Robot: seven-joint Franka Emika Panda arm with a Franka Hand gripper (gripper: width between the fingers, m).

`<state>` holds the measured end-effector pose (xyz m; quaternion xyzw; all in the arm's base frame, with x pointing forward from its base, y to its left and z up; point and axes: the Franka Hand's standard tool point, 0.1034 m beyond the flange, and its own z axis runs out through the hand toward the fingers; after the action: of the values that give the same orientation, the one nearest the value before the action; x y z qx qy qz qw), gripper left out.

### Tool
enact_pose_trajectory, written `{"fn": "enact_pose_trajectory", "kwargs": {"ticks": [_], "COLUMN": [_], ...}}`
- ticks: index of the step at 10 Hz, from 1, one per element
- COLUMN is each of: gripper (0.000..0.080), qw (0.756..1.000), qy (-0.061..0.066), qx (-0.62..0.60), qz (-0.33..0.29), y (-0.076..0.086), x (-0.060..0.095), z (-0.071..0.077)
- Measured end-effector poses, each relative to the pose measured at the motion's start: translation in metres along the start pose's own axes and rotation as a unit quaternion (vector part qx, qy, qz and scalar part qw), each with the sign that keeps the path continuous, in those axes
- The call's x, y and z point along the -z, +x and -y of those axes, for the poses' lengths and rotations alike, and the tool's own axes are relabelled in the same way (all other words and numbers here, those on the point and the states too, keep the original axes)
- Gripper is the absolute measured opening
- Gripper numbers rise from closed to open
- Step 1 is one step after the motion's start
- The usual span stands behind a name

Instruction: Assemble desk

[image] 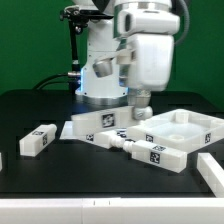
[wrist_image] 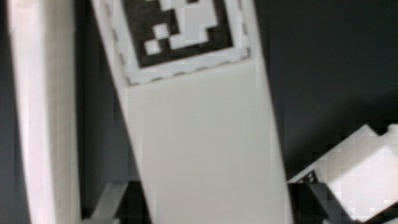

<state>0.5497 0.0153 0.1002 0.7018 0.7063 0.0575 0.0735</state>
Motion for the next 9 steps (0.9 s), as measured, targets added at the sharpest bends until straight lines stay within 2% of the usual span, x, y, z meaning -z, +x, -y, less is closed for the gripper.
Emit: {"fn": "enact_pose_trajectory", "kwargs": {"ticks": [2, 3, 4, 6, 7, 9], "gripper": [0.0294, 0.0294, 0.0294, 0.0294, 0.0294, 0.0294], "qw": [1.0, 0.998, 0.993, 0.987, 0.988, 0.988], "qy": [-0.001, 0.009, 0.031, 0.057, 0.069, 0.069], "qx": [0.004, 0.056, 0.11, 0.152, 0.138, 0.137], "qz": [0.001, 0.006, 0.012, 0.012, 0.013, 0.013], "y": [0.002, -0.009, -0.034, -0.072, -0.085, -0.082], "x": [0.0, -0.001, 0.0, -0.002, -0.003, -0.003], "z": [0.0, 0.006, 0.021, 0.052, 0.056, 0.055]}}
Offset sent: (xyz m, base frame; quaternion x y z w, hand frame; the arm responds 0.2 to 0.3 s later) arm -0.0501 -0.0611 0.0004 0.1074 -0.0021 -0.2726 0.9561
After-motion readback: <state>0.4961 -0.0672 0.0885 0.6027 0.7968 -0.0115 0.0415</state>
